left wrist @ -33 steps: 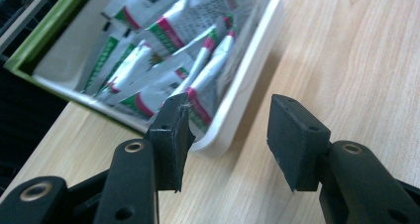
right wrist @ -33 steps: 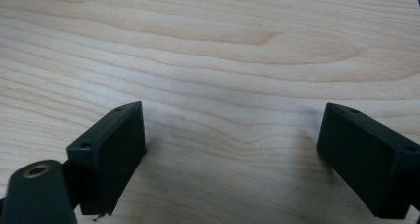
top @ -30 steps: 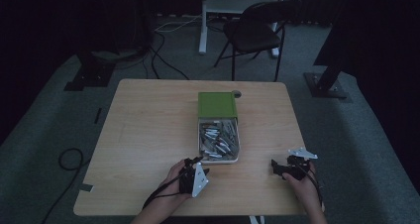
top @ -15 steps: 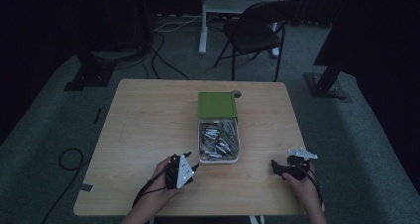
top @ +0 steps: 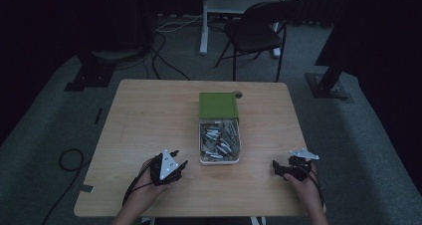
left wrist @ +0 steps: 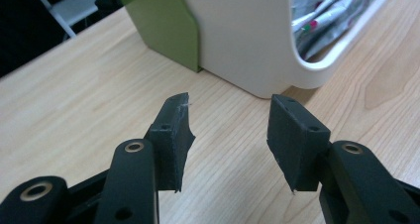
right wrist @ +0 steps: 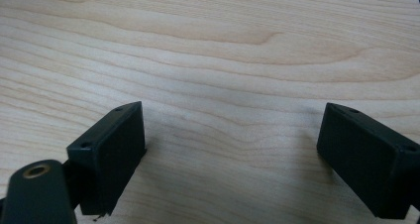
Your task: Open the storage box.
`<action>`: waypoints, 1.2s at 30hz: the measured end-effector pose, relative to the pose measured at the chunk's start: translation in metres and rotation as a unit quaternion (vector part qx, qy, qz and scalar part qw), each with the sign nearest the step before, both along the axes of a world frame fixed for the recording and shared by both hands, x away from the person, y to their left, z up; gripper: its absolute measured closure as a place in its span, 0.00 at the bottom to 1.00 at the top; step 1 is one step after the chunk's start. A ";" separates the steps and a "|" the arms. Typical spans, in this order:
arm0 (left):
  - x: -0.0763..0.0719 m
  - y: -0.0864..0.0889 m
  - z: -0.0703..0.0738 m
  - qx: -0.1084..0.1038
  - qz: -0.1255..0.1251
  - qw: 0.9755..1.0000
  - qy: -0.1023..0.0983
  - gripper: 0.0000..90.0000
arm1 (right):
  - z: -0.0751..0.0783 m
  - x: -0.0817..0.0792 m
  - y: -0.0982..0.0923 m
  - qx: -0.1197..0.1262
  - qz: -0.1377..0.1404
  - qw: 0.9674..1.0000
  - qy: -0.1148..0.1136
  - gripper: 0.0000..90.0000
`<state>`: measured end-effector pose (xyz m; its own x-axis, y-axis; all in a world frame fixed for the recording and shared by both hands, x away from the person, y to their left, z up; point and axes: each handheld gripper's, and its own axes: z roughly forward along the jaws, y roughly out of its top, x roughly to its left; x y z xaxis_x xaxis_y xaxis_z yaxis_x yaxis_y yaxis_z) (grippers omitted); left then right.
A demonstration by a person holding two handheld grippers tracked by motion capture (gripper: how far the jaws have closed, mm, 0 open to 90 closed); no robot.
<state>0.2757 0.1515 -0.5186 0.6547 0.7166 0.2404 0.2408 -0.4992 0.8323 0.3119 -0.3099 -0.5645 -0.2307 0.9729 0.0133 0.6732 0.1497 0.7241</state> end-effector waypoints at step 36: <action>0.020 0.091 -0.013 -0.089 0.159 0.981 0.073 0.24 | 0.000 0.000 0.000 0.000 0.000 1.000 0.000 0.12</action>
